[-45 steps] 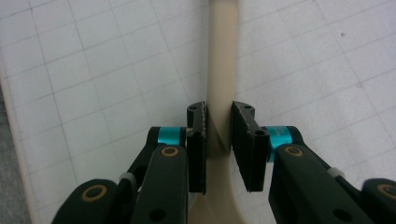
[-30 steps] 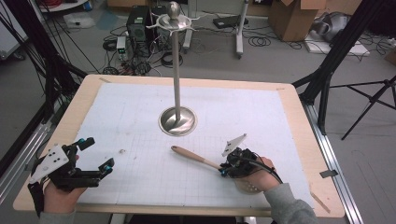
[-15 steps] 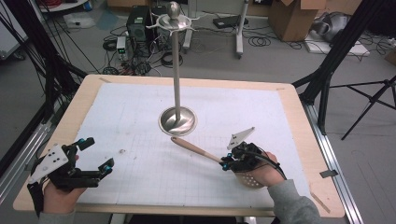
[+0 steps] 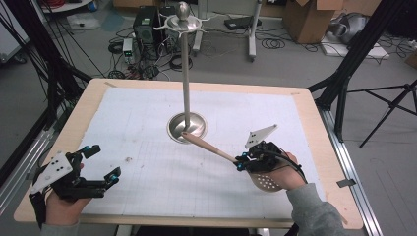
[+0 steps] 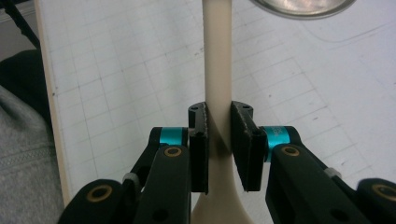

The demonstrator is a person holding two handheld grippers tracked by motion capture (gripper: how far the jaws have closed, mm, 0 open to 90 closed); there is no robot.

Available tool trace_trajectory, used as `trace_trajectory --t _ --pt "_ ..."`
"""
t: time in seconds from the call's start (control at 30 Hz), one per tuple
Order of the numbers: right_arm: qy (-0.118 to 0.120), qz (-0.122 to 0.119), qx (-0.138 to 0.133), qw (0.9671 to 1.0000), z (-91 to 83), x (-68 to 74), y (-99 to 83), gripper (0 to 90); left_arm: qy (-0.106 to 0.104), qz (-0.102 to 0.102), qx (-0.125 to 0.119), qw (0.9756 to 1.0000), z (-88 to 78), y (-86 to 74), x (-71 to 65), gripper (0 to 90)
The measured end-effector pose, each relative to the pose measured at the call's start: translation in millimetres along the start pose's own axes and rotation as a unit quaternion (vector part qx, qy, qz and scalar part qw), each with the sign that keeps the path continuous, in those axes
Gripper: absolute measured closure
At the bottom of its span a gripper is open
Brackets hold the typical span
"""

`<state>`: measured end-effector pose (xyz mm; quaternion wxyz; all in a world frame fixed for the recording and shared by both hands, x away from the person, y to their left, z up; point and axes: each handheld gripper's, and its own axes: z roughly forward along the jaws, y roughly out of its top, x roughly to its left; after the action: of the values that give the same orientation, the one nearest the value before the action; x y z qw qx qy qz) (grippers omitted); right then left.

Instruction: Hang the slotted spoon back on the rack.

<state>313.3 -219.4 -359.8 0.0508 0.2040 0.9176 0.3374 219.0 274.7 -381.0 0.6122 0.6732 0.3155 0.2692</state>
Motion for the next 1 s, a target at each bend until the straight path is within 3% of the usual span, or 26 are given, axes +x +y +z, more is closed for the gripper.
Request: trace_trajectory --t 0.63,1.0 --pt "-0.015 0.005 -0.046 0.9988 -37.0 -10.8 13.2 78.4 0.001 0.000 -0.004 1.0000 -1.5 1.4 0.3 1.7" --pt "-0.020 0.010 -0.081 0.9965 -51.2 -23.3 16.1 78.4 0.002 0.003 -0.012 0.9999 -2.3 3.4 0.6 1.7"
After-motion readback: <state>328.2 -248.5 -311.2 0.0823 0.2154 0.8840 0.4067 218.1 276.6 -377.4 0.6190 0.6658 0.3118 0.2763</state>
